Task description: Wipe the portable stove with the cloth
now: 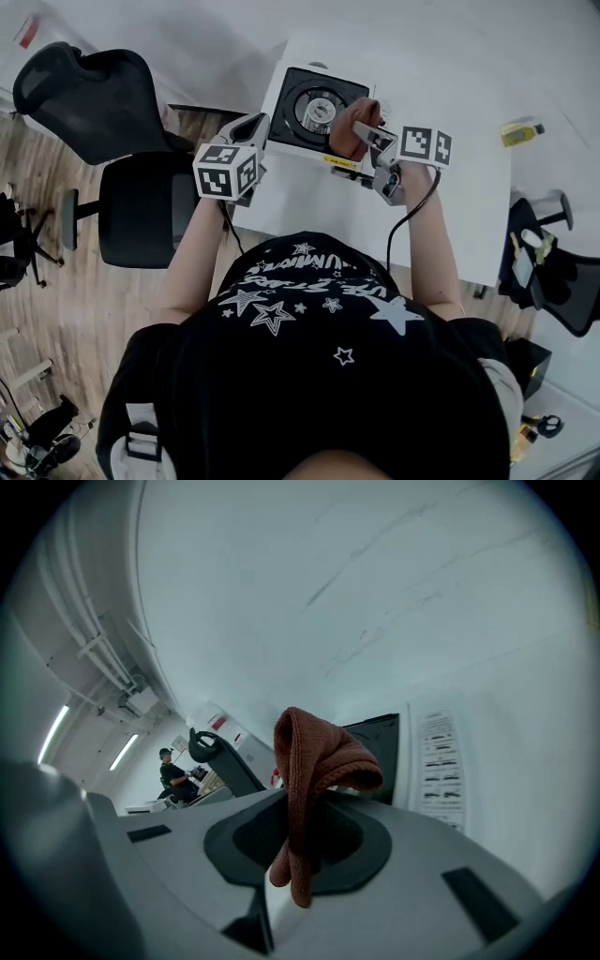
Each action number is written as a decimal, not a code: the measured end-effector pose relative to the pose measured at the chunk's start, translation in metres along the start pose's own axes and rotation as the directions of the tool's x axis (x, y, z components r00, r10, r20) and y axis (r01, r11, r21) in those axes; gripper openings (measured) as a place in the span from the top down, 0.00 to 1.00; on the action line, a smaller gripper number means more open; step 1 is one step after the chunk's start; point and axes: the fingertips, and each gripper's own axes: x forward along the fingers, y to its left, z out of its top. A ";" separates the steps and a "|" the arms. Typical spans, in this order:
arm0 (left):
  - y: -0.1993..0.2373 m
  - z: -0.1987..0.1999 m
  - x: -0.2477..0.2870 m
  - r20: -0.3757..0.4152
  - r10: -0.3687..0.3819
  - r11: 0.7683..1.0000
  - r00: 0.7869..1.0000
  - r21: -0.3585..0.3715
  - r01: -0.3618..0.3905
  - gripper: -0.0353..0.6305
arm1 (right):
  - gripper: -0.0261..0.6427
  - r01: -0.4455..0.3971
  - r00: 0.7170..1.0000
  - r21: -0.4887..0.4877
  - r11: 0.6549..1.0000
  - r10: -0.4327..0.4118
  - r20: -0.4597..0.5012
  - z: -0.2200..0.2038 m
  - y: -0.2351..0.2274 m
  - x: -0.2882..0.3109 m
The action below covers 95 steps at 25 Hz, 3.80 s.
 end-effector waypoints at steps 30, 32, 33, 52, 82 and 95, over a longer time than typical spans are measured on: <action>0.047 -0.033 -0.086 -0.014 0.178 0.981 0.984 -0.078 -0.178 0.93 | 0.88 -0.193 0.944 -0.126 0.973 0.149 -0.296 -0.070 0.123 0.156; 0.045 -0.035 -0.086 -0.017 0.171 0.982 0.985 -0.077 -0.172 0.93 | 0.88 -0.181 0.947 -0.129 0.975 0.137 -0.292 -0.073 0.117 0.154; 0.044 -0.036 -0.085 -0.019 0.168 0.983 0.986 -0.076 -0.169 0.93 | 0.88 -0.176 0.948 -0.127 0.976 0.133 -0.291 -0.074 0.115 0.152; 0.013 -0.038 -0.065 -0.039 0.076 0.996 0.996 -0.043 -0.078 0.93 | 0.88 -0.064 0.973 -0.089 0.994 0.042 -0.228 -0.075 0.059 0.094; -0.061 -0.043 -0.028 -0.080 -0.080 0.997 0.994 0.009 0.081 0.93 | 0.88 0.113 0.991 0.038 0.993 -0.111 -0.069 -0.079 -0.041 -0.026; -0.070 -0.045 -0.018 -0.094 -0.126 0.992 0.988 0.006 0.127 0.93 | 0.88 0.151 0.988 0.136 0.979 -0.154 0.018 -0.081 -0.068 -0.060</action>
